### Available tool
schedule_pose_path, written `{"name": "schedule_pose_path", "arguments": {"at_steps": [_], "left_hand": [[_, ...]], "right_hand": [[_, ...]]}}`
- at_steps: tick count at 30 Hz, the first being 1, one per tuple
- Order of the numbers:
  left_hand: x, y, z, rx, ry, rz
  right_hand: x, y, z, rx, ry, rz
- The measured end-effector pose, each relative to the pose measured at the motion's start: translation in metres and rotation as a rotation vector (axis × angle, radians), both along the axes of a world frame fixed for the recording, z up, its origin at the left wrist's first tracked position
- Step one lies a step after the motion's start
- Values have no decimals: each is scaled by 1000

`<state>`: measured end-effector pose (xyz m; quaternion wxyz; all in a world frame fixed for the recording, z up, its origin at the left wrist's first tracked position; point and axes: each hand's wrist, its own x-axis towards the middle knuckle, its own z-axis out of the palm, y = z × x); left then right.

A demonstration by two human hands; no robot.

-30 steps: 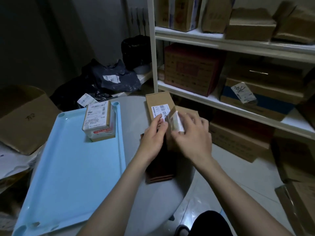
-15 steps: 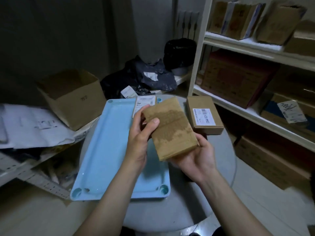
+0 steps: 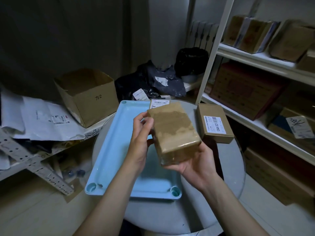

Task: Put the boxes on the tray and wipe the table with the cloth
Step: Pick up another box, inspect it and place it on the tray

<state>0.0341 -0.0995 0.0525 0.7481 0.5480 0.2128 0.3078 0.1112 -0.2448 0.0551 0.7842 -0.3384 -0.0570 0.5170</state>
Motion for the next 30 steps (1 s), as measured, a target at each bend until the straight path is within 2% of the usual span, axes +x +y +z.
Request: {"name": "schedule_pose_path", "arguments": {"at_steps": [3,6,12,16,19,21,24,26,28,30], "left_hand": [[-1,4,2,38,128,-16],[-3,4,4,-20,235,6],[-8,4,7,-19,297,8],[-9,3,3,106,329,26],[-11,-4,4,297,215,166],[-15,-9,11,314,91,180],[-20,-8,12,125,-39,21],[-20,-4,9,78,-47,-45],[-19,-2,8,46,-64,-16],[-16,1,6,-35,-92,49]], "right_hand": [[-3,-1,8,-38,-26,20],[-6,4,13,-14,-22,59],[-9,10,9,-34,-41,25],[-9,9,7,-43,-34,-35],[-7,6,5,-63,-42,-112],[-5,4,5,-73,-48,-158],[-4,4,9,-93,-101,-239],[-5,4,8,-138,-251,-302],[-5,4,6,-158,-377,-364],[-4,2,7,-143,-395,-412]]}}
